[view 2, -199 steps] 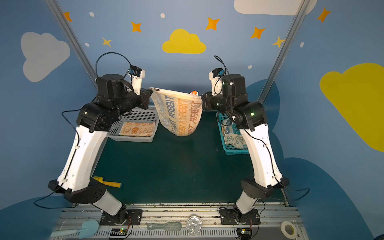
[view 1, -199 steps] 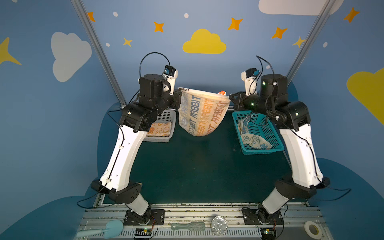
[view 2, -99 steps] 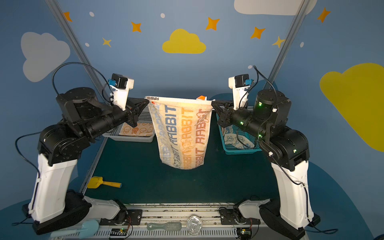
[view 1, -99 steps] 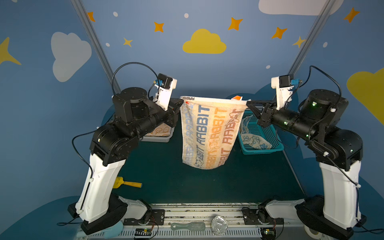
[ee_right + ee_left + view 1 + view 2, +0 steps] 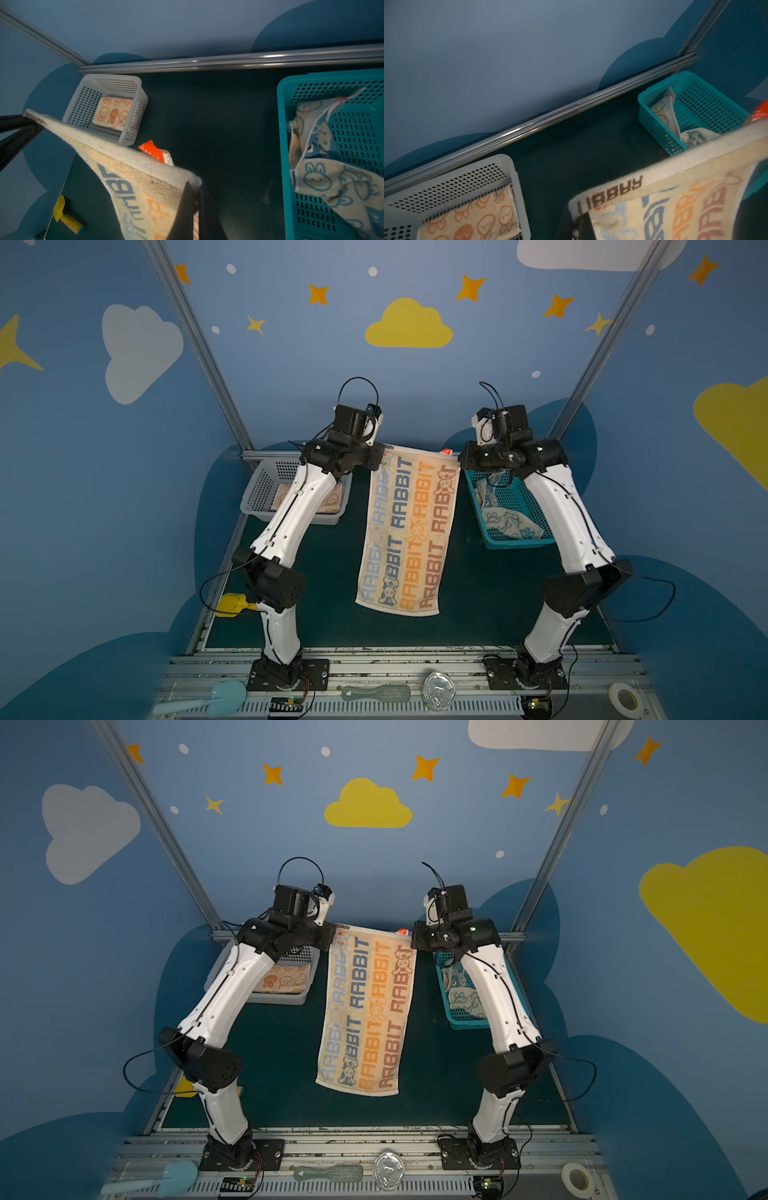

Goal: Fold and stack the towels
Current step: 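Lower the spread towel flat onto the table center with both grippers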

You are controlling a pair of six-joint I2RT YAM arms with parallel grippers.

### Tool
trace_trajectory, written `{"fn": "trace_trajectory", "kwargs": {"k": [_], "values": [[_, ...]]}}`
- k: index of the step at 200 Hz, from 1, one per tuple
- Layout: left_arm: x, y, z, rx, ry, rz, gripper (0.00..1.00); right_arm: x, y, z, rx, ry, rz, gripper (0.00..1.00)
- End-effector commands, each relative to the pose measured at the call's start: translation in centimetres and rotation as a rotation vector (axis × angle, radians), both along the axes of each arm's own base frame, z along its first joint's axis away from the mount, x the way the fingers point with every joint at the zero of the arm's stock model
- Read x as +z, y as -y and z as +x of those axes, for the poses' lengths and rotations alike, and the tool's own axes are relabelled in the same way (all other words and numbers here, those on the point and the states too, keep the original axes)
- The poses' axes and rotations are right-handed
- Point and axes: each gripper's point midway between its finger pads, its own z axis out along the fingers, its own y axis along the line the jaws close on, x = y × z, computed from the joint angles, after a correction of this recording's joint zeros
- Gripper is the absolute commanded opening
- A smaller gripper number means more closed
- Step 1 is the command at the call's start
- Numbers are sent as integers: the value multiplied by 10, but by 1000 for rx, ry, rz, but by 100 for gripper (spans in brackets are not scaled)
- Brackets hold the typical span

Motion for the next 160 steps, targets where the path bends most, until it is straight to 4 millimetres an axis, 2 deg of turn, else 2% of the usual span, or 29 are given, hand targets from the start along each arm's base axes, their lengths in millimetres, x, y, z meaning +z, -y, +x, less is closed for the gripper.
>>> {"fn": "trace_trajectory", "kwargs": {"k": [1,19,28,56,74,104,109,152,160], "values": [[-20,-19,33,81,-3,-8,3,-25,15,25,-55,-31,-17,0],[-60,-15,50,81,-72,15,3,-57,15,46,-55,-72,-21,0],[-73,-15,54,80,-103,29,3,-70,15,52,-50,-101,-15,0],[-110,-16,54,71,-198,78,3,-105,12,49,-27,-223,6,0],[-131,-16,42,54,-274,89,3,-127,17,36,-53,-328,-12,0],[-162,-24,19,79,-363,105,3,-159,17,1,-53,-485,-41,0],[-172,-26,12,80,-387,111,3,-166,17,-6,-50,-507,-43,0],[-203,-41,-35,97,-423,165,3,-211,7,-62,-26,-602,-62,0],[-204,-45,-40,106,-414,180,3,-218,8,-70,-29,-617,-58,0]]}}
